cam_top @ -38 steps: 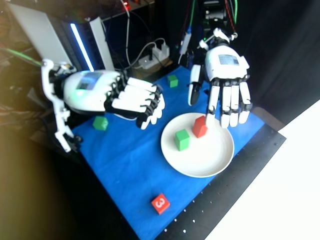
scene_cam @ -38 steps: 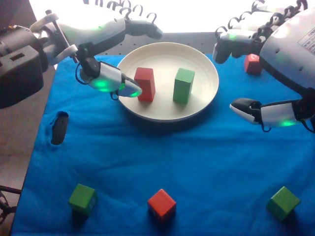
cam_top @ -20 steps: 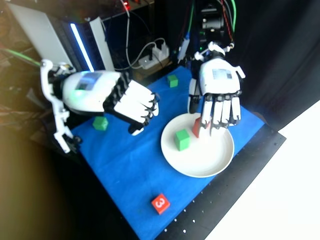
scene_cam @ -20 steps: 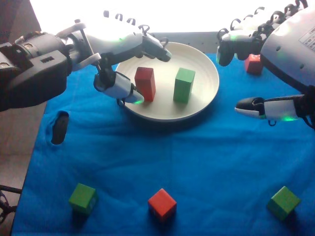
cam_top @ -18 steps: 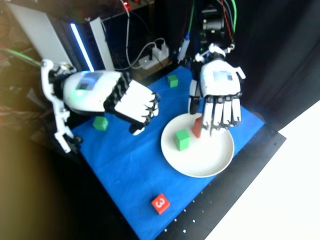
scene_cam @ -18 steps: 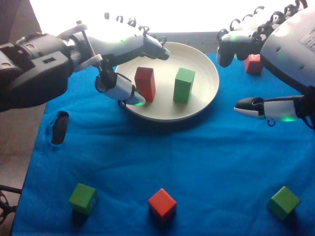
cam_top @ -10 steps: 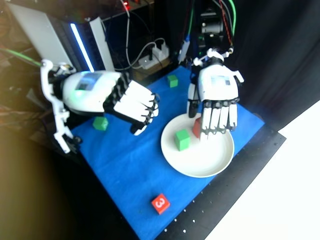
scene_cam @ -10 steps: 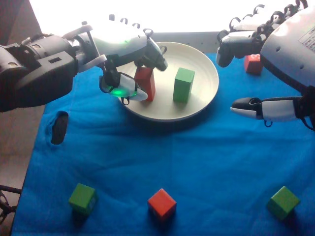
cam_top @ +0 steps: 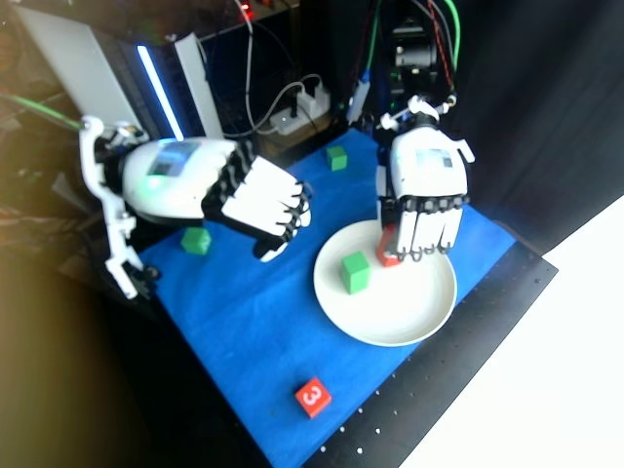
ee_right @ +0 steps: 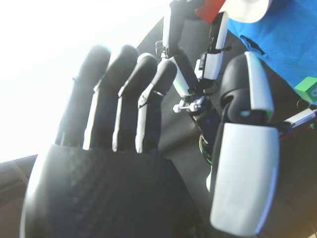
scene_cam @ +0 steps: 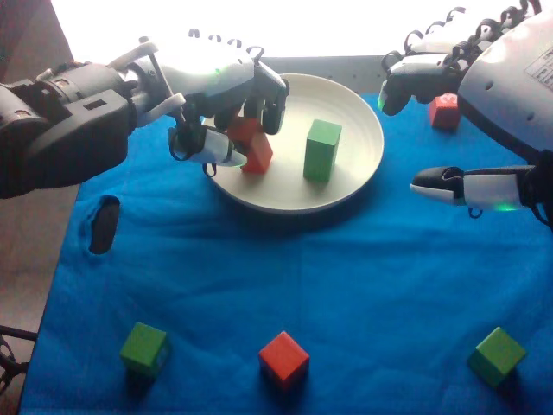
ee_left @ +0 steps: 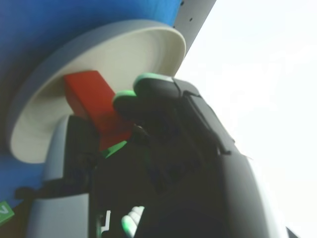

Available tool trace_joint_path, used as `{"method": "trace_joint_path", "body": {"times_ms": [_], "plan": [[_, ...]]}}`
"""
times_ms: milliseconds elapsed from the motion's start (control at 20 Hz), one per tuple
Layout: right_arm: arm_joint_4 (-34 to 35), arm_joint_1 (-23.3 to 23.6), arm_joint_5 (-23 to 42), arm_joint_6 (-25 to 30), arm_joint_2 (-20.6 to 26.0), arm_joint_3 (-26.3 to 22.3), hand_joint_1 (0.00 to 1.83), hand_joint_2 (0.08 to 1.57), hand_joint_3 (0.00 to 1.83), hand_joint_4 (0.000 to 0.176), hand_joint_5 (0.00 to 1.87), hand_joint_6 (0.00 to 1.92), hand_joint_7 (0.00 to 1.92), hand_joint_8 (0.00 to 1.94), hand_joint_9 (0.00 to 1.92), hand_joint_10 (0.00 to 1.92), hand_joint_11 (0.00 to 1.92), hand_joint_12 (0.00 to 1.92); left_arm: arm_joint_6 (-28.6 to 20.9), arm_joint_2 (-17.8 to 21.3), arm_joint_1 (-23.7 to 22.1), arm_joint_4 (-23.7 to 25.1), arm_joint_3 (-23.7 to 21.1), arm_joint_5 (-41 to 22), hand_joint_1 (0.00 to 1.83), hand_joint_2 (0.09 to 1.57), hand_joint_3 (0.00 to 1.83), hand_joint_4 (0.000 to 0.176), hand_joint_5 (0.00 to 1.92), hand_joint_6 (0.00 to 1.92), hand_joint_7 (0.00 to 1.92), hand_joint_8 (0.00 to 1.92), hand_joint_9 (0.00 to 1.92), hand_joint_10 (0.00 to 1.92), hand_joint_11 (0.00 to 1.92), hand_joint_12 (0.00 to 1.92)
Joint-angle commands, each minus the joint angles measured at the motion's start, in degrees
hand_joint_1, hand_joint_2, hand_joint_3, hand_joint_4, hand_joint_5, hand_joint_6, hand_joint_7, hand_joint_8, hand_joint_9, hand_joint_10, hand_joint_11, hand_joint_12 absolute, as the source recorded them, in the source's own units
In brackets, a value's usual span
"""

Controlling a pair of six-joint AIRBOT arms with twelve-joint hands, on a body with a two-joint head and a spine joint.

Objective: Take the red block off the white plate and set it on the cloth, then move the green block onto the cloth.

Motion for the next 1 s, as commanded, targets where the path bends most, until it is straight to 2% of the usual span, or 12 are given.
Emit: {"method": "trace_joint_path", "body": {"times_ms": [0,150,200,300,350,550,600,700,750,850,900,950], "plan": [[-2.0,0.7,-6.9,-0.2,0.1,0.0,1.11,0.81,0.13,0.000,0.65,0.87,0.60,1.36,0.60,1.51,0.52,1.78,0.0,0.4,-0.4,-0.4,-0.1,-8.0,1.34,1.22,0.00,0.000,0.66,1.31,0.79,1.29,0.77,1.52,0.57,1.69],[-2.0,0.7,-6.9,-0.2,0.1,0.0,1.11,0.81,0.13,0.000,0.65,0.84,0.59,1.31,0.61,1.47,0.52,1.75,0.0,3.3,-0.4,-1.1,-3.1,-12.1,1.35,1.21,0.00,0.000,0.68,1.31,0.80,1.24,0.81,1.46,0.60,1.59],[-2.0,0.7,-6.9,-0.2,0.1,0.0,1.13,0.81,0.12,0.000,0.63,0.93,0.58,1.35,0.60,1.50,0.51,1.76,0.0,5.7,0.0,-1.1,-5.6,-14.9,1.34,1.23,0.00,0.000,0.67,1.36,0.75,1.33,0.77,1.51,0.62,1.67],[-2.0,0.7,-6.9,-0.2,0.1,0.0,1.13,0.81,0.11,0.000,0.61,0.96,0.58,1.34,0.60,1.49,0.50,1.75,0.0,7.3,0.5,-1.0,-7.3,-16.5,1.34,1.23,0.00,0.000,0.66,1.37,0.75,1.33,0.76,1.52,0.61,1.69],[-2.0,0.7,-6.9,-0.2,0.1,0.0,1.12,0.81,0.11,0.000,0.59,0.97,0.55,1.32,0.55,1.47,0.43,1.77,0.0,9.6,1.3,-0.9,-9.8,-18.8,1.34,1.23,0.00,0.000,0.65,1.37,0.76,1.34,0.76,1.51,0.63,1.68],[-2.0,0.7,-6.9,-0.2,0.1,-0.3,1.09,0.83,0.10,0.000,0.58,0.97,0.54,1.32,0.57,1.46,0.43,1.76,0.0,15.2,4.2,0.2,-16.2,-24.9,1.33,1.22,0.00,0.000,0.70,1.23,0.82,1.34,0.74,1.55,0.60,1.80],[-2.0,0.7,-6.9,-0.2,0.1,-0.3,1.10,0.83,0.09,0.000,0.60,0.95,0.56,1.34,0.58,1.49,0.45,1.78,0.0,16.6,5.3,0.5,-17.9,-26.7,1.19,1.23,0.00,0.000,0.71,1.31,0.82,1.36,0.70,1.41,0.53,1.80],[-2.0,0.7,-6.9,-0.2,0.1,-0.5,1.12,0.82,0.08,0.000,0.62,0.95,0.58,1.34,0.59,1.50,0.46,1.79,0.0,18.9,7.3,0.8,-20.6,-29.3,1.16,1.25,0.00,0.000,0.70,1.27,0.79,1.49,0.69,1.47,0.56,1.88],[-2.0,0.7,-6.9,-0.2,0.1,-0.5,1.12,0.82,0.08,0.000,0.62,0.95,0.57,1.35,0.58,1.51,0.44,1.81,0.0,20.2,8.6,1.0,-22.2,-30.9,1.18,1.24,0.00,0.000,0.71,1.24,0.81,1.48,0.75,1.45,0.65,1.79],[-2.0,0.7,-6.9,-0.2,0.1,-0.6,1.13,0.82,0.07,0.000,0.62,0.96,0.57,1.31,0.57,1.45,0.42,1.76,0.0,21.9,10.6,1.3,-24.7,-33.1,1.19,1.24,0.00,0.000,0.70,1.24,0.83,1.45,0.78,1.35,0.68,1.63],[-2.0,0.7,-6.9,-0.2,0.1,-0.7,1.11,0.81,0.07,0.000,0.63,0.95,0.59,1.31,0.61,1.44,0.48,1.74,0.0,22.9,11.9,1.4,-26.0,-34.4,1.32,1.21,0.00,0.000,0.69,1.18,0.82,1.35,0.84,1.43,0.70,1.54],[-2.0,0.7,-6.9,-0.2,0.1,-0.7,1.12,0.81,0.06,0.000,0.64,0.93,0.60,1.33,0.62,1.46,0.51,1.74,0.0,23.5,12.6,1.5,-26.6,-34.9,1.22,1.23,0.01,0.000,0.68,1.24,0.83,1.44,0.79,1.36,0.71,1.56]]}}
